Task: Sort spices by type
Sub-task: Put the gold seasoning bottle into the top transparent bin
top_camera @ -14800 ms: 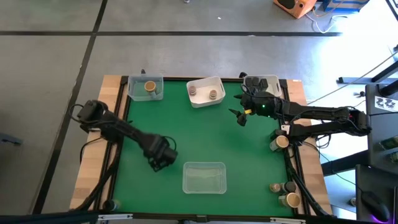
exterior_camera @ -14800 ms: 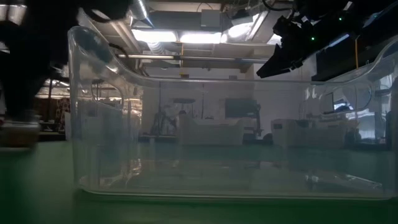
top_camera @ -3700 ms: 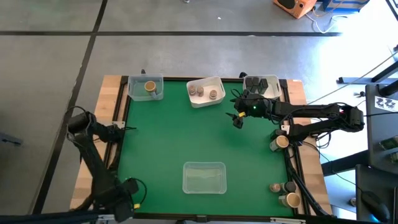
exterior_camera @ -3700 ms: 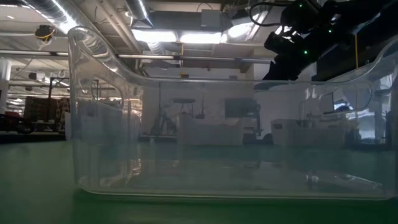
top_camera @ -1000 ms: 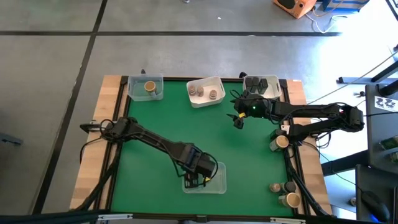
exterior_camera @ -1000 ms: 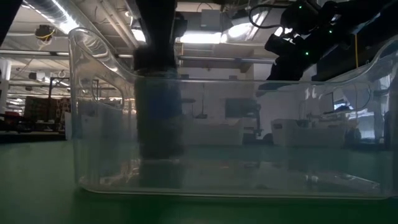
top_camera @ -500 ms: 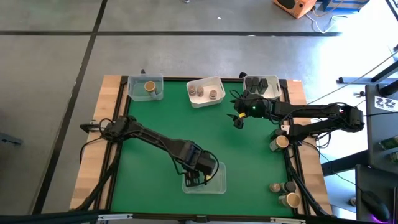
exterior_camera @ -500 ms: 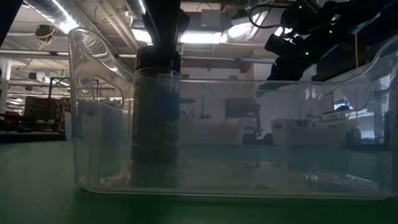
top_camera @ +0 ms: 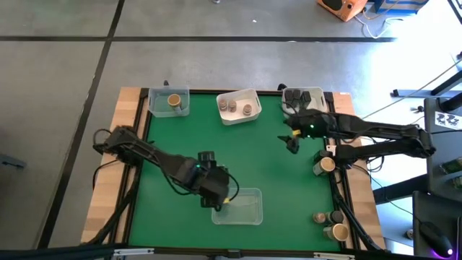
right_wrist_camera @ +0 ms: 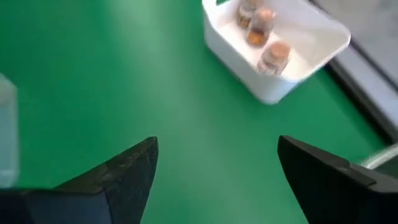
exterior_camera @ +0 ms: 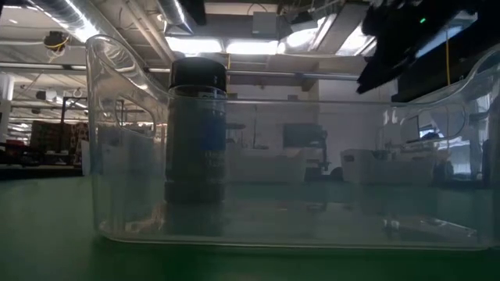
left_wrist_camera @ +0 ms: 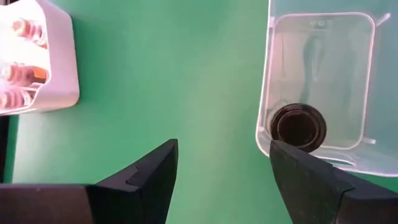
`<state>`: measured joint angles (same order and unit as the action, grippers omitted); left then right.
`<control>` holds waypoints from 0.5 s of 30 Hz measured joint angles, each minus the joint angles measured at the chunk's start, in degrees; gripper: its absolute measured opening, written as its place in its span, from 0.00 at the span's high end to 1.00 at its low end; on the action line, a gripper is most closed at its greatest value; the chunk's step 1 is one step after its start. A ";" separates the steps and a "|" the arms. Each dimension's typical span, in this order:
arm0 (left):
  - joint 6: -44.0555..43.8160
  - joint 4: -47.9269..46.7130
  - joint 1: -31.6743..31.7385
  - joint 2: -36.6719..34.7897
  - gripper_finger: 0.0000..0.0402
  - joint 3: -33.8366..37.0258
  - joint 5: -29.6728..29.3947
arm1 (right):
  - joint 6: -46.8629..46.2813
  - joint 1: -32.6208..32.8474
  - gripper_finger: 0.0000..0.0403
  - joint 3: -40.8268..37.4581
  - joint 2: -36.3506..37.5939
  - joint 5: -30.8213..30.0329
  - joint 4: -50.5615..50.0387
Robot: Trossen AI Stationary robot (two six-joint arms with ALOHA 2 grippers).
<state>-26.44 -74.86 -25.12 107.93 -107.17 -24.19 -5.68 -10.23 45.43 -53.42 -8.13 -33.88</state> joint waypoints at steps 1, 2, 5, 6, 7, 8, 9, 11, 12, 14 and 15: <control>-0.11 1.73 -0.35 -1.39 0.41 2.35 -0.51 | -1.94 0.93 0.18 0.63 0.75 -0.28 -1.95; 0.00 3.89 -0.62 -2.70 0.41 4.83 -1.08 | -3.53 1.93 0.18 1.43 1.40 -0.31 -3.64; 0.26 13.20 -1.20 -7.21 0.41 13.93 -1.78 | -7.37 5.31 0.18 4.37 2.65 -1.51 -9.91; 0.04 16.41 -1.30 -8.76 0.41 17.08 -1.72 | -8.07 6.56 0.18 5.39 2.81 -2.71 -12.27; -0.25 20.22 -1.45 -10.19 0.41 20.42 -1.74 | -9.01 7.86 0.18 6.40 2.80 -4.14 -14.77; -0.61 23.58 -1.54 -11.40 0.41 23.44 -1.86 | -9.85 9.04 0.18 7.36 2.76 -5.72 -17.17; -1.10 27.26 -1.59 -12.65 0.41 26.49 -1.92 | -10.90 10.15 0.18 8.36 2.73 -7.09 -19.35; -1.81 35.36 -1.88 -14.45 0.41 32.26 -2.18 | -13.37 11.94 0.18 10.20 2.68 -8.47 -23.64; -1.89 40.02 -2.06 -15.00 0.41 34.88 -2.71 | -14.67 12.68 0.18 10.92 2.68 -8.81 -25.85; -1.90 50.14 -2.67 -15.24 0.41 39.99 -3.88 | -17.78 14.11 0.18 12.00 2.68 -8.82 -29.09; -1.67 54.59 -2.93 -15.21 0.41 42.32 -4.13 | -19.24 14.74 0.18 12.52 2.66 -8.79 -30.89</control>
<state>-28.12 -20.27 -28.05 92.71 -64.85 -28.32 -24.92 4.51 57.96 -50.76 -16.93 -64.77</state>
